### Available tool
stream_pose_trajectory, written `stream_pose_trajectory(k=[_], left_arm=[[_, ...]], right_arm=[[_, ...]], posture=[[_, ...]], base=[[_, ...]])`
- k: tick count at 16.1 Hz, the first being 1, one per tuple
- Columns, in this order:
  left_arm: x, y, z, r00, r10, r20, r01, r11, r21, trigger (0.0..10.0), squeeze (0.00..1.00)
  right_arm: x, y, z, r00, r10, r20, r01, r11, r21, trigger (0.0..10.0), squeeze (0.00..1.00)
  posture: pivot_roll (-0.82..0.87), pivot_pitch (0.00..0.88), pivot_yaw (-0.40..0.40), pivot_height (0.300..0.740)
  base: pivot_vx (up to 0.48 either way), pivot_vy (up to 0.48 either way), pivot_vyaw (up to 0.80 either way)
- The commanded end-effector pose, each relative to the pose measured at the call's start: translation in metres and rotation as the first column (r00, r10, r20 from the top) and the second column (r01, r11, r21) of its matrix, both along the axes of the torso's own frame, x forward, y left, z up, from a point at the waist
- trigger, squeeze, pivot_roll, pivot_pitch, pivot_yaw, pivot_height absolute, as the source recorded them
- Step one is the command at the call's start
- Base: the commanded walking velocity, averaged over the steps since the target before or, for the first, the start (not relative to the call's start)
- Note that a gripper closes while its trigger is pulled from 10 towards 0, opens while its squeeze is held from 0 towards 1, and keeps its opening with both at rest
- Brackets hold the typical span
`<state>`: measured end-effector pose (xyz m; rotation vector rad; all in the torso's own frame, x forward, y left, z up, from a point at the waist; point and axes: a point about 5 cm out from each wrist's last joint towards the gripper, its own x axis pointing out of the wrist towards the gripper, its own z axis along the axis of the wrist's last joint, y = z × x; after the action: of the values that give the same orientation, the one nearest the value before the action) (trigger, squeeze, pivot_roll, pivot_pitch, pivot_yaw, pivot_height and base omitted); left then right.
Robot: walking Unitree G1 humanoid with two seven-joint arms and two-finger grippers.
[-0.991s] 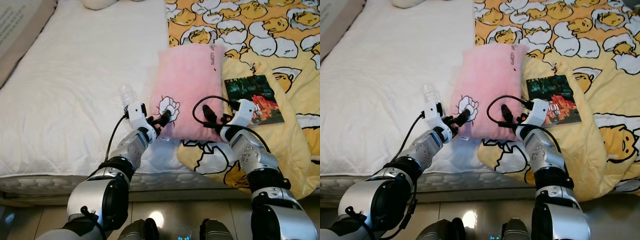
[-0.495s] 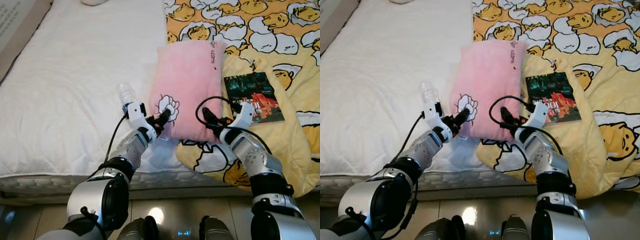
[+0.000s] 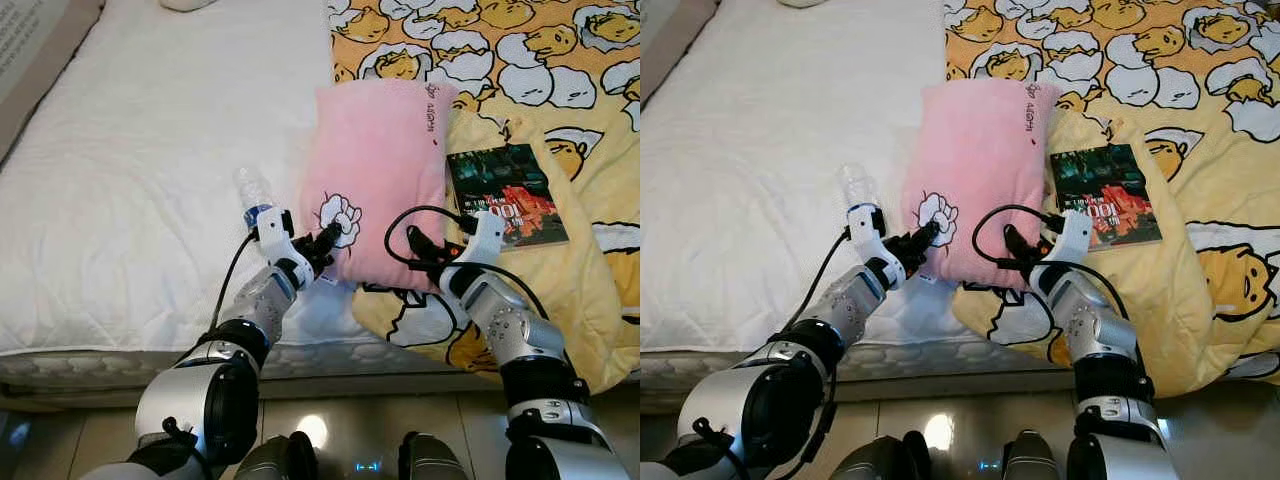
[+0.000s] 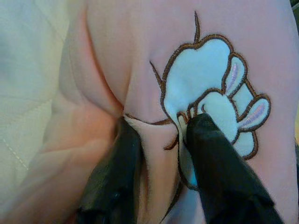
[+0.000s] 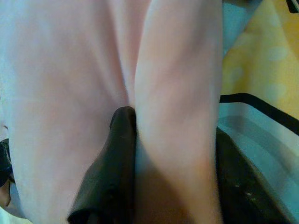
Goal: Clean up the room
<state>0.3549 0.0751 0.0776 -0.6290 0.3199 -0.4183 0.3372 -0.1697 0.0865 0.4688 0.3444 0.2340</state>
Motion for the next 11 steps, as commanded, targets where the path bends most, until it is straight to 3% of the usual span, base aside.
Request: stream_pose_trajectory(k=[1,2,6,8,11], left_arm=[[-0.007,0.0,-0.011,0.999,-0.017,-0.035,0.018,1.0,0.024,0.0,0.0],[-0.005,0.004,-0.008,1.0,-0.007,-0.014,0.007,1.0,0.024,0.0,0.0],[0.001,0.024,-0.003,0.998,0.056,0.018,-0.056,0.998,-0.015,0.0,0.0],[0.005,0.036,0.004,0.994,0.096,0.047,-0.094,0.994,-0.051,0.0,0.0],[0.021,0.048,0.037,0.977,0.141,0.162,-0.119,0.983,-0.137,0.0,0.0]], right_arm=[[-0.006,0.01,-0.014,0.997,0.046,-0.062,-0.047,0.999,-0.011,0.0,0.0],[-0.005,0.012,-0.017,0.997,0.06,-0.054,-0.063,0.997,-0.055,0.0,0.0],[0.002,0.015,-0.008,0.998,0.069,0.002,-0.069,0.993,-0.091,0.0,0.0],[0.016,0.015,0.012,0.995,0.066,0.075,-0.058,0.993,-0.102,0.0,0.0],[0.038,0.016,0.056,0.977,0.059,0.204,-0.046,0.997,-0.068,0.0,0.0]], posture=[[-0.25,0.136,0.16,0.74],[-0.24,0.112,0.157,0.74],[-0.22,0.043,0.158,0.74],[-0.21,0.023,0.157,0.74],[-0.19,0.0,0.155,0.74]], base=[[0.0,0.0,0.0],[0.0,0.0,0.0],[0.0,0.0,0.0],[0.0,0.0,0.0],[0.0,0.0,0.0]])
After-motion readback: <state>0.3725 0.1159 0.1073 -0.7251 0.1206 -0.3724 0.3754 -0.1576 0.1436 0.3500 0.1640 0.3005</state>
